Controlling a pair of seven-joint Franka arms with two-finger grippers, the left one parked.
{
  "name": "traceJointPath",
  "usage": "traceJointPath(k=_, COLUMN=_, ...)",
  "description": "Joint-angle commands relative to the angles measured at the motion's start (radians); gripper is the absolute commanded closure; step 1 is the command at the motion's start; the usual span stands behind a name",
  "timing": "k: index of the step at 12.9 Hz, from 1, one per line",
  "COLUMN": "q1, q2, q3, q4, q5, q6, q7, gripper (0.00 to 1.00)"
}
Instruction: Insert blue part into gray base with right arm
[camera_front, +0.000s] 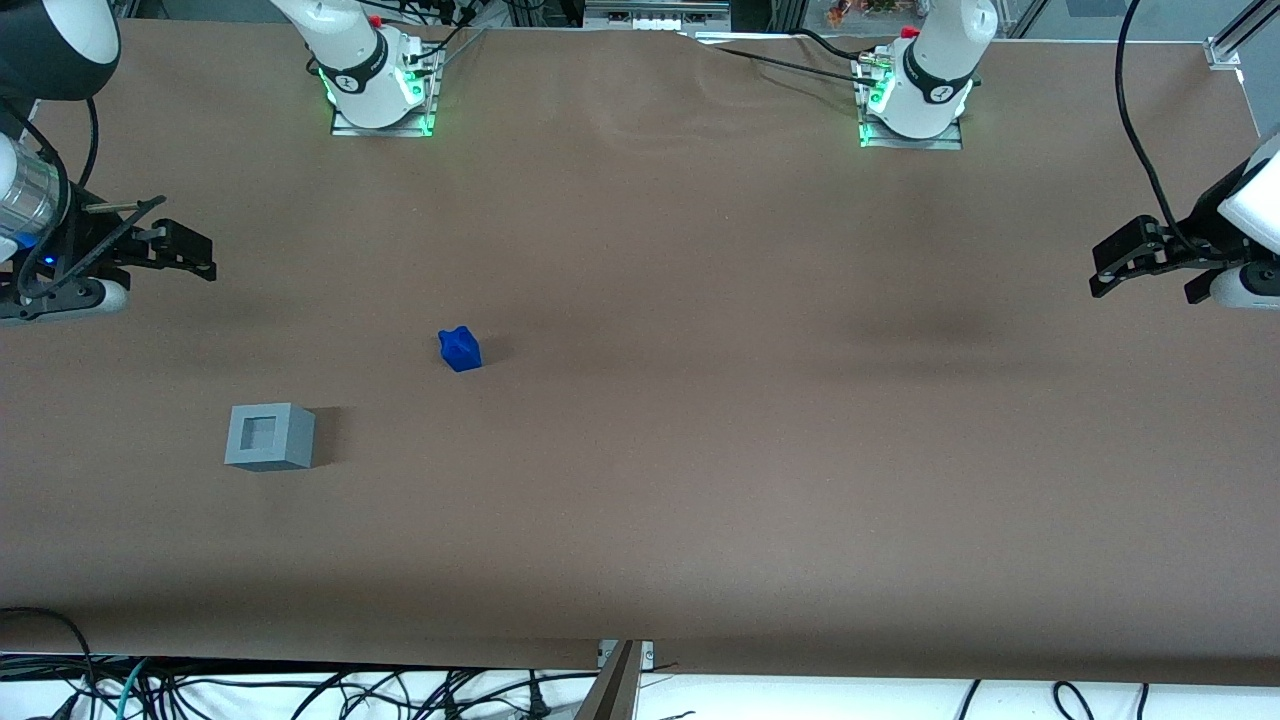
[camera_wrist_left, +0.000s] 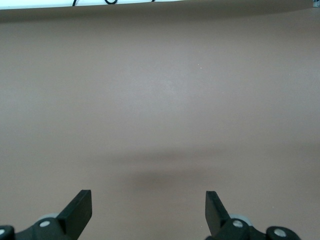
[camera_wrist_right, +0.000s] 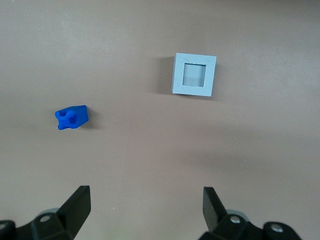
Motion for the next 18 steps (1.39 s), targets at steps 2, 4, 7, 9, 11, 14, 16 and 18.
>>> traceJointPath(k=2, q1=0.0, q2=-0.015, q3=0.004, q4=0.008, q5=-0.006, q6=-0.02, q7=0.004, gripper=0.01)
traceJointPath(k=4, q1=-0.002, q2=-0.015, q3=0.004, q4=0.01, q5=-0.009, q6=-0.013, q7=-0.011, gripper=0.01)
traceJointPath(k=7, q1=-0.002, q2=-0.013, q3=0.004, q4=0.008, q5=-0.009, q6=-0.008, q7=-0.011, gripper=0.01)
traceJointPath(k=9, q1=-0.002, q2=-0.013, q3=0.004, q4=0.008, q5=-0.006, q6=-0.008, q7=-0.011, gripper=0.01)
traceJointPath(k=11, q1=-0.002, q2=-0.013, q3=0.004, q4=0.008, q5=-0.006, q6=-0.008, q7=-0.011, gripper=0.01)
traceJointPath(k=14, q1=-0.002, q2=-0.015, q3=0.004, q4=0.008, q5=-0.006, q6=-0.013, q7=-0.011, gripper=0.01)
traceJointPath(k=16, q1=-0.002, q2=-0.013, q3=0.005, q4=0.008, q5=-0.006, q6=-0.014, q7=-0.011, gripper=0.01)
traceJointPath(k=18, q1=-0.002, q2=-0.015, q3=0.005, q4=0.008, q5=-0.006, q6=-0.014, q7=-0.011, gripper=0.01)
